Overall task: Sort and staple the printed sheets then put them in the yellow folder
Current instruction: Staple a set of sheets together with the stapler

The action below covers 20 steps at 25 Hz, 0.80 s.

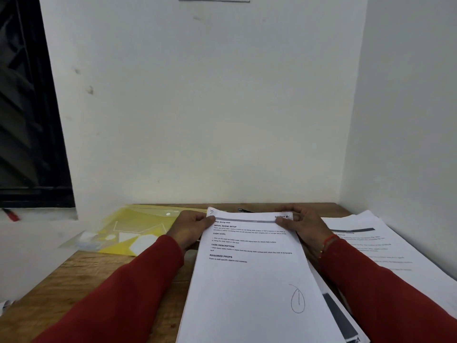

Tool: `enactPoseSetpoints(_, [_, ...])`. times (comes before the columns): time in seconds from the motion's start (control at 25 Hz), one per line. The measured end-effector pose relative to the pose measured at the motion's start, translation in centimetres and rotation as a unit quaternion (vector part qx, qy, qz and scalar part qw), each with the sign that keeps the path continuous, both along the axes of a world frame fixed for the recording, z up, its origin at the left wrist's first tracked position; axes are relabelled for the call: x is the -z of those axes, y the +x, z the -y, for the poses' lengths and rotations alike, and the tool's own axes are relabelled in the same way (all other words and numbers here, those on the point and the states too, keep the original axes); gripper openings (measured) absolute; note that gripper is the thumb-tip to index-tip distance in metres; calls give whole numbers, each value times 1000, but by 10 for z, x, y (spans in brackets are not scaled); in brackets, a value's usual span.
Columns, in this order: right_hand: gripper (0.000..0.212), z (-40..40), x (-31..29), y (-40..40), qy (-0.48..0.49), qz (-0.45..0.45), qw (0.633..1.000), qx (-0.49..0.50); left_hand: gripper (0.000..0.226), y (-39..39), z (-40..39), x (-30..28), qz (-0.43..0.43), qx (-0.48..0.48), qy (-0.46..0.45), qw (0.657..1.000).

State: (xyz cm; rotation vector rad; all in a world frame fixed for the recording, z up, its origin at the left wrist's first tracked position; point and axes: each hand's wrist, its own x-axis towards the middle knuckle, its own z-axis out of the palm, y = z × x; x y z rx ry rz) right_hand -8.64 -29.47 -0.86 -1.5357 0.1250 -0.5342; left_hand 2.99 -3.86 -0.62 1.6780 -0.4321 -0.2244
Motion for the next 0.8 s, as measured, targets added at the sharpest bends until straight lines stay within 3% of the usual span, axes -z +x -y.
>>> enactPoseSetpoints(0.12, [28,-5,1,-2,-63,-44,997,-1,22,13,-2,9,22,-19,57,998])
enactPoseSetpoints(0.24, [26,-7,-14,5,-175,-44,977,111,26,24,-2,16,61,-30,113,991])
enactPoseSetpoints(0.36, [19,-5,-43,31,-399,-101,896,168,27,31,1,22,67,-35,123,990])
enactPoseSetpoints(0.44, [28,-8,-52,58,-466,-162,858,144,31,33,3,23,74,-35,131,988])
enactPoseSetpoints(0.6, [51,-12,-29,109,-517,-283,801,101,20,36,4,28,64,-37,123,990])
enactPoseSetpoints(0.68, [53,-13,-13,122,-540,-317,775,91,18,38,5,31,66,-35,119,990])
enactPoseSetpoints(0.72, [48,-11,-7,127,-546,-309,773,95,18,40,6,32,69,-33,118,990])
enactPoseSetpoints(0.8, [35,-6,-3,130,-516,-260,807,122,18,42,7,34,72,-32,109,991])
